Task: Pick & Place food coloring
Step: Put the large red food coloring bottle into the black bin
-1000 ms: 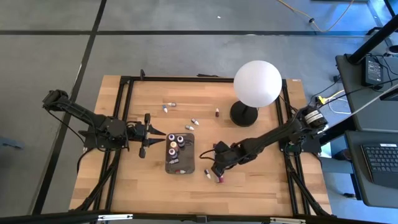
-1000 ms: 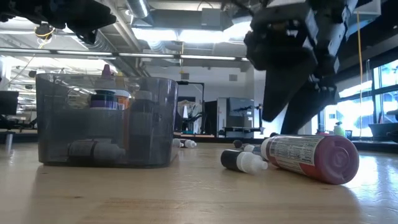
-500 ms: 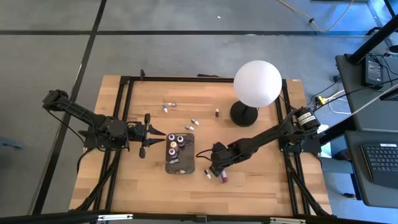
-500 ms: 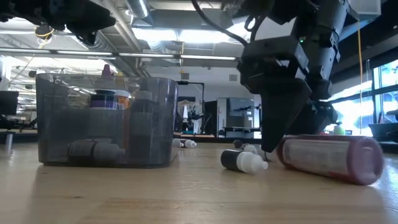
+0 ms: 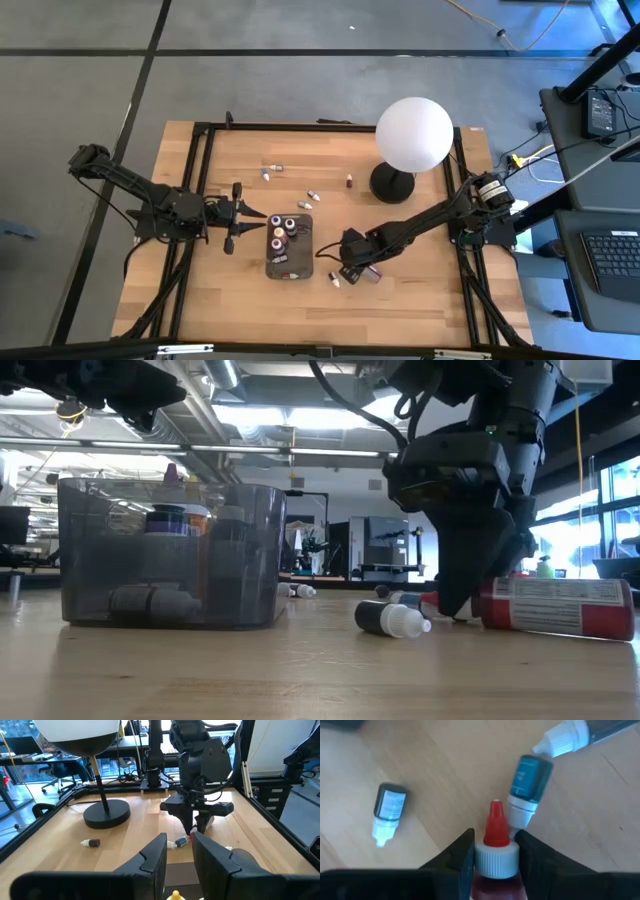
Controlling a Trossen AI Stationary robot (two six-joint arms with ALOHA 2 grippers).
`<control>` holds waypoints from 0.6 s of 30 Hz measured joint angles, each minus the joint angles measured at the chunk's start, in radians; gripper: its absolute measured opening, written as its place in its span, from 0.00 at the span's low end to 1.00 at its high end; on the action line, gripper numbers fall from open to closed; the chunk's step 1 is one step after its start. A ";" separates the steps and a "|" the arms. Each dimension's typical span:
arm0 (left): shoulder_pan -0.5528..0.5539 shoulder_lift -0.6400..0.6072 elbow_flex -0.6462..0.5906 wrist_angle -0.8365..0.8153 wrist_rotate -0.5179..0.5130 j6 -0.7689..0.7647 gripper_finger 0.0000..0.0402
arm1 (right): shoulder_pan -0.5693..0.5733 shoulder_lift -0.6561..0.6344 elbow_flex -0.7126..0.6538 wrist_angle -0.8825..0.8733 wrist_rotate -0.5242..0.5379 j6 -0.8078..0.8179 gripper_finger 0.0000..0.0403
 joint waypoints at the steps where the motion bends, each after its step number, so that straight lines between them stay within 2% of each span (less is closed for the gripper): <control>1: 0.000 0.000 0.000 0.000 0.000 0.000 0.22 | 0.000 -0.003 0.000 0.000 -0.001 -0.008 0.31; 6: 0.000 0.000 0.000 0.000 0.000 0.000 0.22 | 0.002 -0.040 0.007 -0.027 -0.012 -0.040 0.31; 8: 0.000 0.000 0.000 0.000 0.000 0.000 0.22 | 0.003 -0.060 0.034 -0.075 0.014 -0.061 0.31; 12: 0.000 0.000 0.000 0.000 0.000 0.000 0.22 | 0.001 -0.081 0.100 -0.216 0.109 -0.110 0.31; 18: 0.000 0.000 0.000 -0.002 0.000 0.000 0.22 | 0.002 -0.090 0.210 -0.231 0.354 -0.301 0.31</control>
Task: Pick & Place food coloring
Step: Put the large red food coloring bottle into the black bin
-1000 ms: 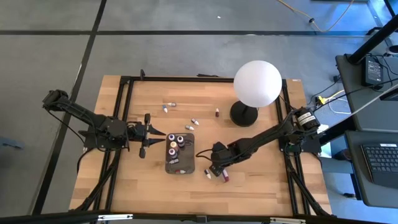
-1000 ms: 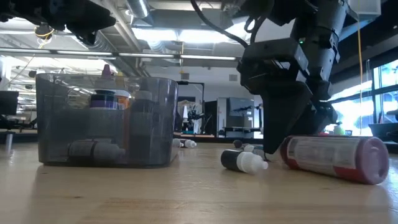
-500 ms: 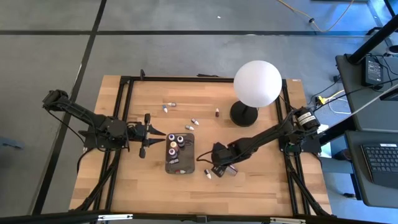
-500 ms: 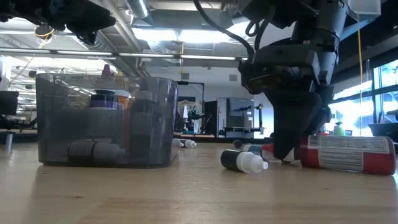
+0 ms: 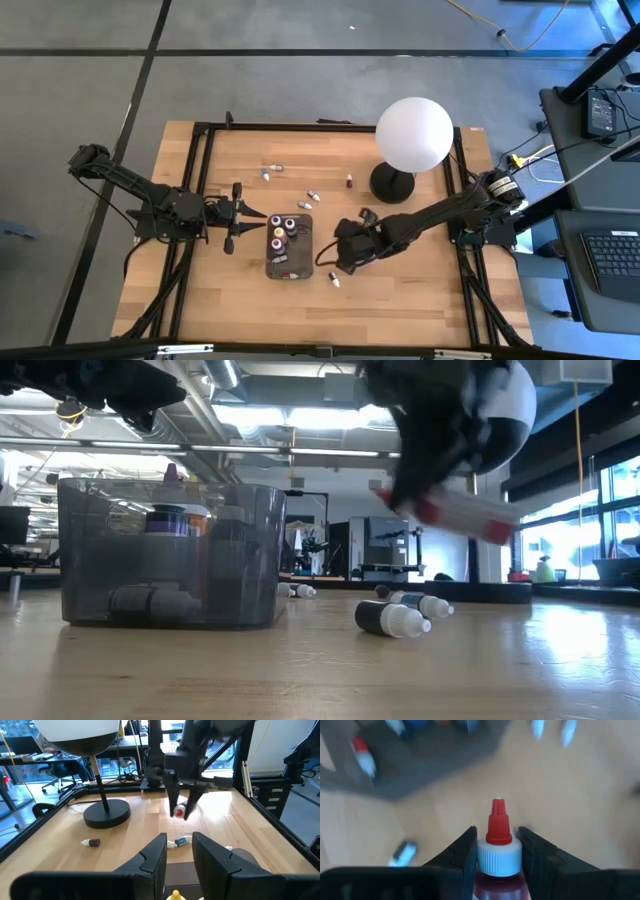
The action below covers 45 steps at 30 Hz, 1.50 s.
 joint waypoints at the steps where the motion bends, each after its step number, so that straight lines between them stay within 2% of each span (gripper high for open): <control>1: 0.000 0.000 0.000 0.000 0.000 0.000 0.22 | 0.000 -0.001 0.019 0.007 0.029 -0.047 0.31; 5: 0.000 0.000 0.000 -0.004 0.001 -0.001 0.22 | 0.006 -0.037 0.070 0.075 0.122 -0.225 0.31; 9: 0.000 0.000 0.000 -0.005 0.001 -0.008 0.22 | 0.011 -0.085 0.061 0.188 0.209 -0.379 0.31; 13: 0.000 0.000 0.000 -0.005 0.002 -0.008 0.22 | 0.007 -0.106 -0.019 0.417 0.243 -0.533 0.31; 17: 0.000 0.000 0.000 -0.005 0.002 -0.008 0.22 | -0.016 -0.108 -0.150 0.788 0.175 -0.679 0.31; 22: 0.000 0.000 0.000 -0.005 0.002 -0.008 0.22 | -0.059 -0.102 -0.336 1.345 -0.020 -0.809 0.31; 24: 0.000 0.000 0.000 -0.005 0.002 -0.008 0.22 | -0.077 -0.091 -0.402 1.527 -0.086 -0.834 0.31; 27: 0.000 0.000 0.000 -0.005 0.001 -0.008 0.22 | -0.103 -0.049 -0.475 1.735 -0.132 -0.831 0.31; 33: 0.000 0.000 0.000 -0.005 -0.006 -0.008 0.22 | -0.151 0.094 -0.478 1.891 -0.139 -0.829 0.31; 38: 0.000 0.000 0.000 -0.005 -0.007 -0.008 0.22 | -0.183 0.206 -0.440 1.987 -0.201 -0.825 0.31; 45: 0.000 0.000 0.000 -0.006 -0.007 -0.008 0.22 | -0.208 0.336 -0.435 2.177 -0.202 -0.800 0.31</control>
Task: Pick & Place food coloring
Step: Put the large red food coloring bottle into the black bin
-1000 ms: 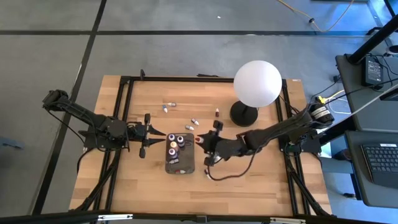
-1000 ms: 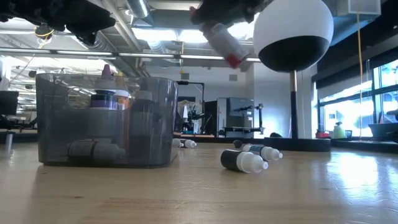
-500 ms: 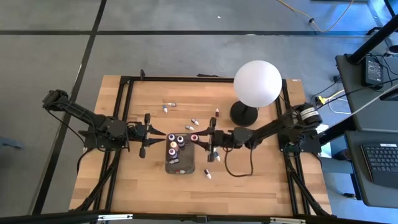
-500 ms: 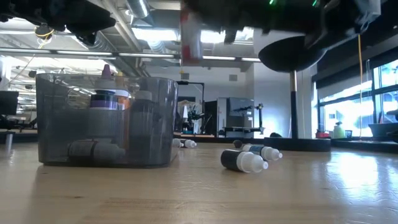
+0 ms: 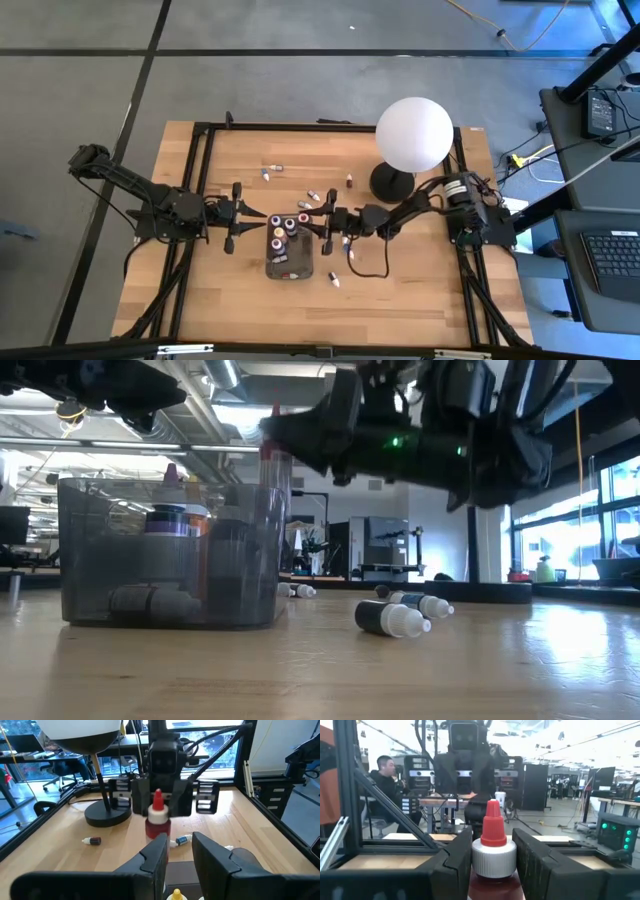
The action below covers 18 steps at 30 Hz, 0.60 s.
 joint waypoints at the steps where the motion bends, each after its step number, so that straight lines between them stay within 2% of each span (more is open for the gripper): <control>1: 0.000 0.000 0.000 0.000 0.000 0.000 0.22 | -0.002 0.018 0.000 0.024 0.000 0.003 0.31; 11: 0.000 0.000 0.000 -0.002 0.000 0.000 0.23 | -0.003 0.109 0.034 0.068 0.012 0.000 0.32; 18: 0.000 0.000 0.000 -0.002 0.000 0.000 0.23 | -0.005 0.126 0.039 0.012 0.084 -0.001 0.36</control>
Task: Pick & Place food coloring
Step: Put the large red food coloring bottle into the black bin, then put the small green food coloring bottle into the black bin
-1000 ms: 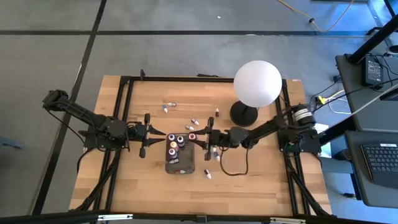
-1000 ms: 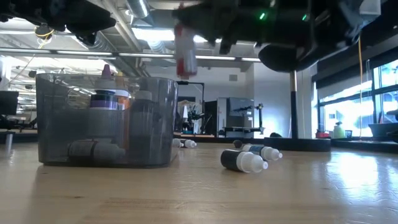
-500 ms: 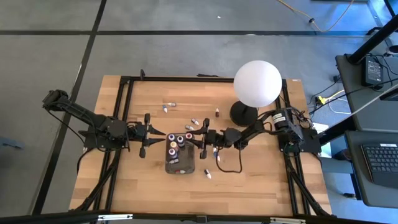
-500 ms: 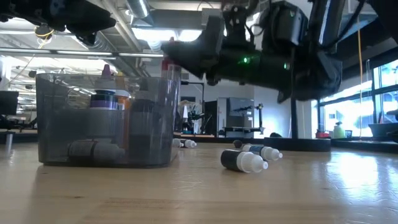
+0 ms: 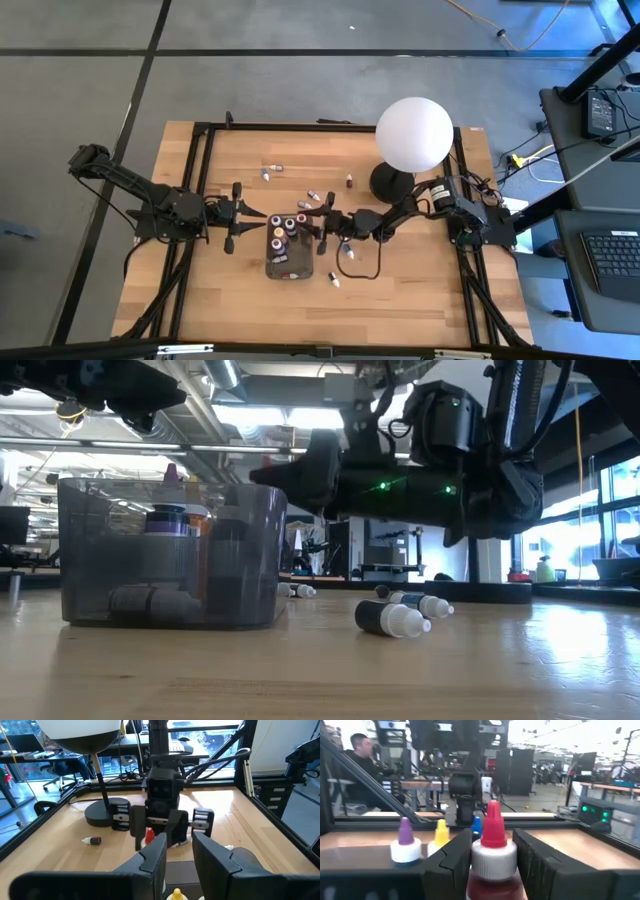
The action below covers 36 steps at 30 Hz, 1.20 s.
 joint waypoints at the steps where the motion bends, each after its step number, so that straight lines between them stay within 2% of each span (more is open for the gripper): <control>1: 0.000 0.000 0.000 0.000 0.000 0.000 0.22 | 0.000 0.000 0.000 -0.005 0.006 0.000 0.37; 8: 0.000 0.000 0.000 0.000 0.000 -0.001 0.22 | -0.004 0.000 0.000 -0.062 0.086 0.005 0.38; 15: 0.000 0.000 0.000 0.000 0.000 -0.001 0.22 | -0.004 0.000 0.000 -0.054 0.085 0.006 0.38; 24: 0.000 0.000 0.000 0.000 0.000 -0.001 0.22 | 0.019 -0.001 0.000 0.044 0.085 -0.004 0.38; 30: 0.000 0.000 0.000 0.000 0.000 0.000 0.22 | 0.038 -0.067 -0.010 0.029 0.083 -0.026 0.38; 33: 0.000 0.000 0.000 -0.001 0.000 0.006 0.22 | 0.051 -0.140 -0.031 -0.044 0.084 -0.029 0.38; 36: 0.000 0.000 0.000 -0.005 0.000 0.006 0.22 | 0.067 -0.228 -0.043 -0.231 0.083 -0.015 0.38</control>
